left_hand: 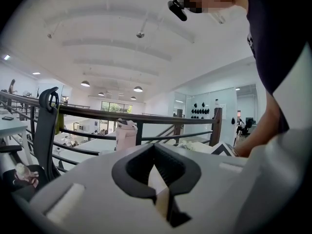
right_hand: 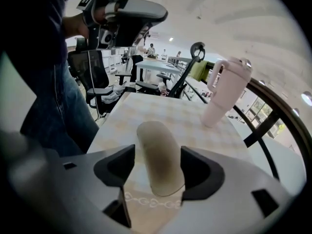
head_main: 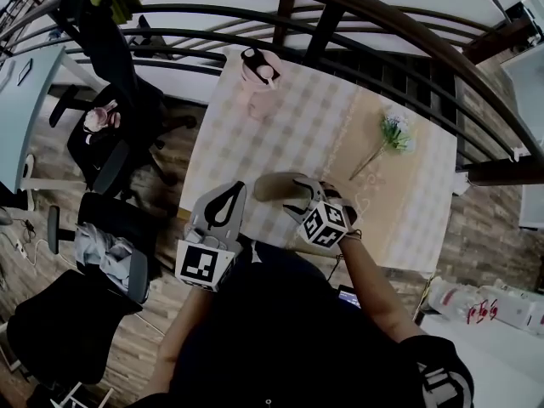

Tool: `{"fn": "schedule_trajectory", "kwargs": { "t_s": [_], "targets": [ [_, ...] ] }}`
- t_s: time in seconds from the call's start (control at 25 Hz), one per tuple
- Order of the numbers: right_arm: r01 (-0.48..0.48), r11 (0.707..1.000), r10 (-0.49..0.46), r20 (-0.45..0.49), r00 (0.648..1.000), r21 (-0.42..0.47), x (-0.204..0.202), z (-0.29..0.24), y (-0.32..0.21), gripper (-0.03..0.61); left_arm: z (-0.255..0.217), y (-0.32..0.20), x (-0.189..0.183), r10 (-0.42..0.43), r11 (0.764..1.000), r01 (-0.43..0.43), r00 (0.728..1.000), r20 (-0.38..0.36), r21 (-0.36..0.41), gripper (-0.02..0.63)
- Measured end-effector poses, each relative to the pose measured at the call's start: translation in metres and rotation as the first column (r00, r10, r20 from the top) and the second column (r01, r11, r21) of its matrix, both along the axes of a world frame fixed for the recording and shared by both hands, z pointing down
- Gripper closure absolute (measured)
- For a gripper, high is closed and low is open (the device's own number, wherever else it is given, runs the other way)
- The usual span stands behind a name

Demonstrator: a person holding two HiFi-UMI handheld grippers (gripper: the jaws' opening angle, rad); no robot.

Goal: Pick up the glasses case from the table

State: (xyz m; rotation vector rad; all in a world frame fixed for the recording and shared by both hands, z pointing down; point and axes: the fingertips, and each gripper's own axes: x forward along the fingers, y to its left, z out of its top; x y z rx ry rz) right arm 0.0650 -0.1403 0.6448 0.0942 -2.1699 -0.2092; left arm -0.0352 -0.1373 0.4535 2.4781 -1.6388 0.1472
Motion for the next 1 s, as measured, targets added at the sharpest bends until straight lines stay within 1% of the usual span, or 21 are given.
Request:
{"fn": "schedule_trajectory", "kwargs": {
  "t_s": [0.16,0.32,0.48,0.6,0.8,1.0],
  "targets": [
    [0.051,0.999,-0.052,-0.054,0.997,-0.015,-0.004,0.009,-0.006,0.299,0.009,0.0,-0.002,-0.03,0.997,0.028,0.999,-0.019,-0.07,0.606],
    [0.115,0.993,-0.118,-0.112,0.987,-0.039,-0.007,0.02,-0.008,0.274,0.018,-0.002,-0.008,-0.026,0.999,0.027,1.0,0.017,-0.048,0.606],
    [0.17,0.984,-0.178,-0.16,0.971,-0.063,-0.01,0.03,-0.01,0.24,0.022,-0.001,-0.013,-0.047,0.997,0.048,0.999,0.017,-0.063,0.606],
    [0.197,0.975,-0.214,-0.199,0.957,-0.099,-0.011,0.038,-0.01,0.222,0.023,0.001,-0.019,-0.068,0.995,0.069,0.998,0.018,-0.067,0.606],
    [0.223,0.964,-0.253,-0.23,0.94,-0.148,-0.015,0.046,-0.01,0.202,0.024,0.002,-0.028,-0.104,0.991,0.105,0.994,0.016,-0.082,0.606],
    [0.239,0.956,-0.278,-0.267,0.923,-0.17,-0.019,0.055,-0.01,0.199,0.025,-0.001,-0.032,-0.123,0.987,0.124,0.992,0.015,-0.098,0.606]
  ]
}}
